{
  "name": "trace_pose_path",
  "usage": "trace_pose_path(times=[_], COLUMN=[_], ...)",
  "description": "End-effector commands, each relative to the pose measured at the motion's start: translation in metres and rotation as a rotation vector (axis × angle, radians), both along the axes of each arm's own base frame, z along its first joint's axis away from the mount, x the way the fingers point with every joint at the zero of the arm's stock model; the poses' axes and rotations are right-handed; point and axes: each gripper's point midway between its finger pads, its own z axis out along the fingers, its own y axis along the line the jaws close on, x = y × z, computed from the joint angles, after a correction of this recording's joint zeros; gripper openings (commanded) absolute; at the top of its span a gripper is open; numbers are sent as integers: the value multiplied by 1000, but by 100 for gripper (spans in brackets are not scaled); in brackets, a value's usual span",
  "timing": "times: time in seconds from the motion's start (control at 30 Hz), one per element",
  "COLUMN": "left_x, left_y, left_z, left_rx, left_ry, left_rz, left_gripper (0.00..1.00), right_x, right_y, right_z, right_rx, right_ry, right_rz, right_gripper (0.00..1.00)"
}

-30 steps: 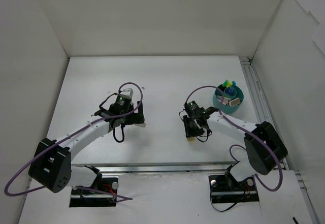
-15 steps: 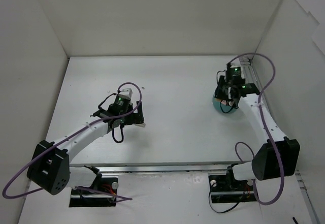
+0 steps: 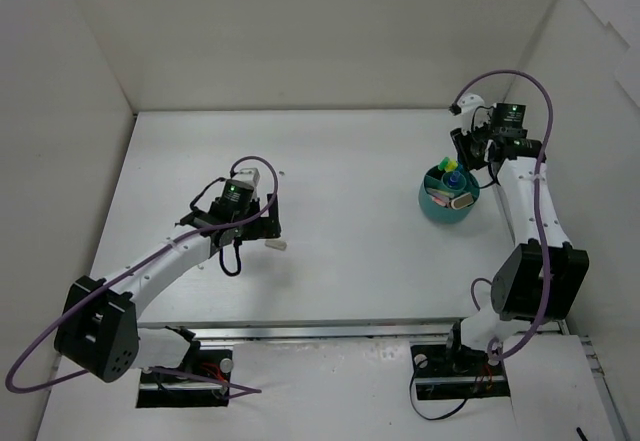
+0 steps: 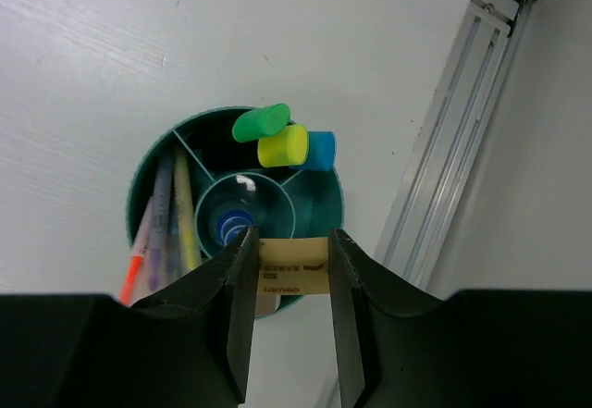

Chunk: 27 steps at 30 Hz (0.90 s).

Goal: Sort the stationery into containers
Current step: Place the stationery in the storage box.

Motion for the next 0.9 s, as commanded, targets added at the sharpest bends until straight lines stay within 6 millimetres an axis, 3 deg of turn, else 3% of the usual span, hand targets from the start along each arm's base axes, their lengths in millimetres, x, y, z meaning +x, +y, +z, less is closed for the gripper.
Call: trace_pose_path(times=[0.0, 0.13, 0.33, 0.53, 0.77, 0.87], left_x=[23, 22, 24, 42, 43, 40], left_y=[-6, -5, -9, -23, -31, -35], left_z=[32, 27, 24, 23, 19, 19], left_rx=[-14, -9, -30, -43, -77, -89], left_ry=[-90, -70, -55, -34, -10, -11], left_rz=[-5, 8, 15, 10, 3, -1], left_gripper=[100, 99, 100, 100, 100, 99], right_x=[26, 30, 24, 21, 0, -7], right_y=[-5, -24, -46, -45, -47, -36], right_z=[15, -15, -33, -53, -73, -74], right_rx=[-191, -345, -434, -379, -381, -360], right_ry=[-82, 51, 173, 198, 240, 223], right_rz=[275, 365, 396, 416, 479, 531], right_gripper=[0, 0, 0, 0, 0, 0])
